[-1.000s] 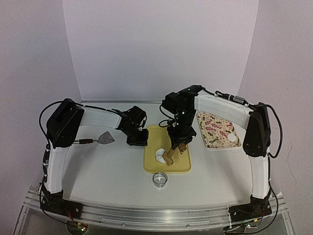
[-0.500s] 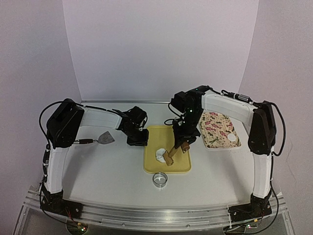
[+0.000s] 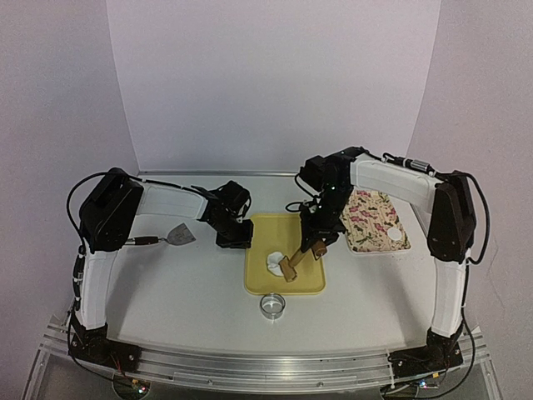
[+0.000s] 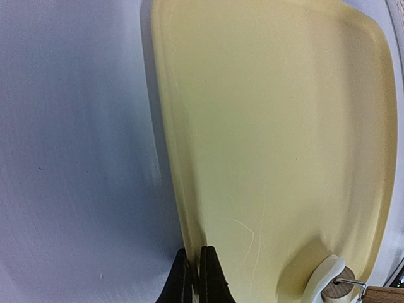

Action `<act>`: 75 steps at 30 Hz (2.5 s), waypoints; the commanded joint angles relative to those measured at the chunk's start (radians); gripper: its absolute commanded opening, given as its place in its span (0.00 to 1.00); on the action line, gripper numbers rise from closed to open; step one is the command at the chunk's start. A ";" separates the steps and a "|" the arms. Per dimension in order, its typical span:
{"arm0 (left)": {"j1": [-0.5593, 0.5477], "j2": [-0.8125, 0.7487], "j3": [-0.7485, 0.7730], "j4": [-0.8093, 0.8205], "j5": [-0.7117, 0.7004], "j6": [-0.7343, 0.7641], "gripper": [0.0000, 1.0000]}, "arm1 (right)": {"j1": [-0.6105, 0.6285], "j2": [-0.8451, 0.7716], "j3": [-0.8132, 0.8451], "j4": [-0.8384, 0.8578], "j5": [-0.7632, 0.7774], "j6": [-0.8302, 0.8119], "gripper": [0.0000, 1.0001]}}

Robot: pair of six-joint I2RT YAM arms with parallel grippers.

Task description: Roll out the dumpling wrappers from the dough

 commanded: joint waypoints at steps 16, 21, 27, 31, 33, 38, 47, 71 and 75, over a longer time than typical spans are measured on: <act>0.032 0.050 -0.031 -0.156 -0.092 0.033 0.00 | -0.054 0.001 -0.053 -0.240 0.240 0.043 0.00; 0.030 0.027 -0.042 -0.070 -0.017 0.099 0.00 | -0.054 -0.052 0.009 -0.252 0.260 0.014 0.00; 0.012 0.037 -0.006 -0.006 0.059 0.179 0.00 | -0.040 -0.162 0.057 -0.195 0.122 -0.059 0.00; 0.009 0.059 0.033 -0.012 0.067 0.192 0.00 | 0.006 -0.196 0.099 -0.192 0.077 -0.055 0.00; 0.010 0.063 0.041 -0.011 0.068 0.189 0.00 | 0.038 -0.201 0.121 -0.192 0.066 -0.045 0.00; 0.008 0.060 0.041 -0.009 0.066 0.181 0.00 | 0.114 -0.187 0.169 -0.164 0.055 -0.022 0.00; 0.003 0.048 0.024 -0.005 0.067 0.175 0.00 | 0.158 -0.075 0.223 -0.079 0.046 -0.009 0.00; -0.006 0.055 0.026 0.008 0.071 0.169 0.00 | 0.173 0.058 0.247 -0.042 0.024 -0.045 0.00; -0.006 0.058 0.030 0.006 0.073 0.169 0.00 | 0.174 0.061 0.230 -0.042 0.030 -0.046 0.00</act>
